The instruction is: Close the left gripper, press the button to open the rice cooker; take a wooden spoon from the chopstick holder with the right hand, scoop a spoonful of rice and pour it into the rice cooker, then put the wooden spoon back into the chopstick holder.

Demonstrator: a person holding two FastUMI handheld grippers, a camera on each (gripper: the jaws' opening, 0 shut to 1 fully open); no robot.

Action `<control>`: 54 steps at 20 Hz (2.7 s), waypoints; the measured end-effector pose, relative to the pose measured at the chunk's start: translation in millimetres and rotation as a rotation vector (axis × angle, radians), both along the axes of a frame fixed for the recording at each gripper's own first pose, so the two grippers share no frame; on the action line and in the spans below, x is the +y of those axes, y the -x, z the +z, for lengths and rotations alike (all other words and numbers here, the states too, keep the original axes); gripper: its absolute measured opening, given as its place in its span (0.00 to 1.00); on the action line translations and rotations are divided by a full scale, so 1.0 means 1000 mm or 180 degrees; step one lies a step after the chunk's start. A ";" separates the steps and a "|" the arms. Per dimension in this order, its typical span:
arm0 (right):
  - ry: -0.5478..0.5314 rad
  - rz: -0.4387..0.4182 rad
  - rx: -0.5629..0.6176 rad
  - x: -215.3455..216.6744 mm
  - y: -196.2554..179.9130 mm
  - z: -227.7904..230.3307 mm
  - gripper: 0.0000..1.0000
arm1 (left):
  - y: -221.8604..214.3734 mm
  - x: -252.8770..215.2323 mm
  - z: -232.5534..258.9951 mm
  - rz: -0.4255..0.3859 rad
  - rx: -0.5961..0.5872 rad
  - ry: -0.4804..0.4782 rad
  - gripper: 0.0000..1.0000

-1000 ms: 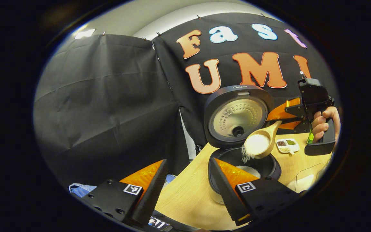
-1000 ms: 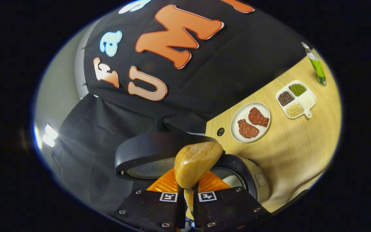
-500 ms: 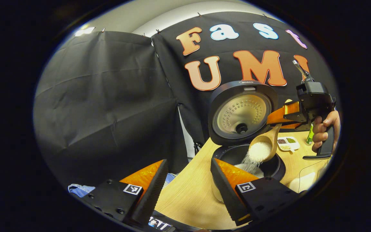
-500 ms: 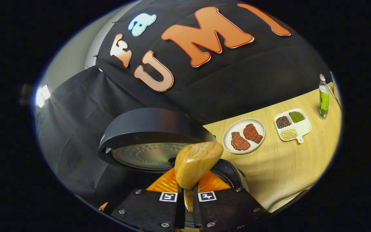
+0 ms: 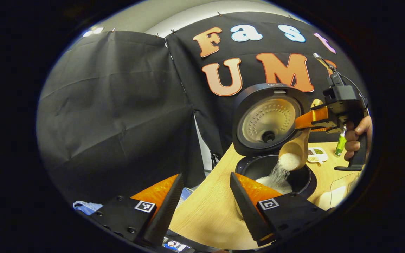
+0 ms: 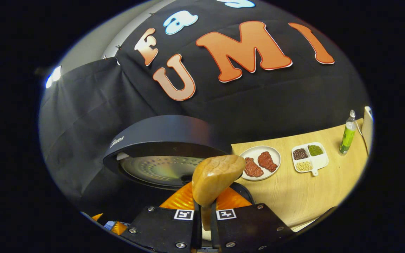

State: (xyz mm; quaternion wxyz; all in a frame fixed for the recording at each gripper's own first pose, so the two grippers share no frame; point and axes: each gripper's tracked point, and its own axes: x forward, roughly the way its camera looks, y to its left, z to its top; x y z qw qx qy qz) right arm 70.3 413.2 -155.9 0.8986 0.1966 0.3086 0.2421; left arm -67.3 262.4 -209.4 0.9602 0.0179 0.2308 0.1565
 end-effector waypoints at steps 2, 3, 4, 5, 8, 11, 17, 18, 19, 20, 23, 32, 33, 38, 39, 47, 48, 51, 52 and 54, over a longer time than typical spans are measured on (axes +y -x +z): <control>0.0090 -0.0002 -0.0078 -0.001 -0.003 0.002 0.10 | 0.000 0.002 -0.002 0.0010 0.0009 0.0015 0.83; 0.0130 -0.0005 -0.0114 -0.002 -0.004 0.001 0.09 | 0.000 0.002 -0.002 0.0009 0.0010 0.0020 0.83; 0.0166 0.0001 -0.0145 -0.002 -0.005 0.002 0.09 | 0.000 0.002 -0.002 0.0006 0.0002 0.0020 0.91; 0.0197 -0.0006 -0.0184 -0.003 -0.006 0.002 0.10 | -0.001 0.001 -0.001 -0.0005 -0.0001 0.0024 0.83; 0.0302 0.0006 -0.0347 -0.004 -0.010 0.007 0.10 | 0.000 0.001 -0.005 -0.0016 0.0017 0.0024 0.83; 0.0440 0.0024 -0.0563 -0.005 -0.013 0.014 0.09 | 0.000 0.002 -0.005 -0.0015 0.0018 0.0033 0.91; 0.0632 0.0201 -0.0811 0.001 -0.006 0.016 0.09 | -0.003 0.001 -0.004 -0.0010 0.0004 0.0025 0.91; 0.0649 0.0236 -0.0857 0.003 -0.005 0.018 0.09 | -0.002 0.000 -0.004 -0.0013 0.0006 0.0019 0.83; 0.0671 0.0276 -0.0899 0.004 -0.003 0.020 0.09 | -0.004 -0.001 -0.005 -0.0010 0.0008 0.0014 0.83; 0.0702 0.0318 -0.0945 0.005 -0.001 0.021 0.09 | -0.003 -0.001 -0.006 -0.0013 0.0014 0.0020 0.83; 0.0806 0.0454 -0.1093 0.011 0.007 0.024 0.09 | -0.003 -0.002 -0.008 -0.0011 0.0031 0.0020 0.83; 0.1044 0.0880 -0.1624 0.032 0.033 0.035 0.09 | -0.004 -0.010 -0.006 -0.0058 0.0039 0.0009 0.91; 0.1038 0.0898 -0.1642 0.032 0.034 0.037 0.09 | -0.003 -0.010 -0.007 -0.0057 0.0041 0.0008 0.91; 0.0941 0.0985 -0.1907 0.034 0.045 0.067 0.09 | 0.000 -0.010 -0.003 -0.0029 0.0037 -0.0013 0.83; 0.1025 0.0963 -0.1985 0.030 0.044 0.068 0.09 | 0.000 -0.011 -0.001 -0.0028 0.0032 -0.0021 0.83; 0.0512 0.0631 -0.1502 -0.016 0.033 0.077 0.10 | -0.002 -0.039 0.004 -0.0134 0.0008 -0.0012 0.83; 0.0420 0.0554 -0.1393 -0.026 0.030 0.077 0.09 | -0.002 -0.044 0.005 -0.0141 0.0003 0.0002 0.83; 0.0034 0.0347 -0.1048 -0.058 0.021 0.079 0.09 | -0.002 -0.057 0.009 -0.0160 -0.0001 0.0009 0.91; -0.0080 0.0267 -0.0947 -0.068 0.021 0.080 0.10 | -0.002 -0.062 0.011 -0.0179 -0.0003 0.0010 0.91; -0.0236 0.0106 -0.0782 -0.096 0.019 0.080 0.09 | -0.002 -0.072 0.014 -0.0226 -0.0004 -0.0003 0.83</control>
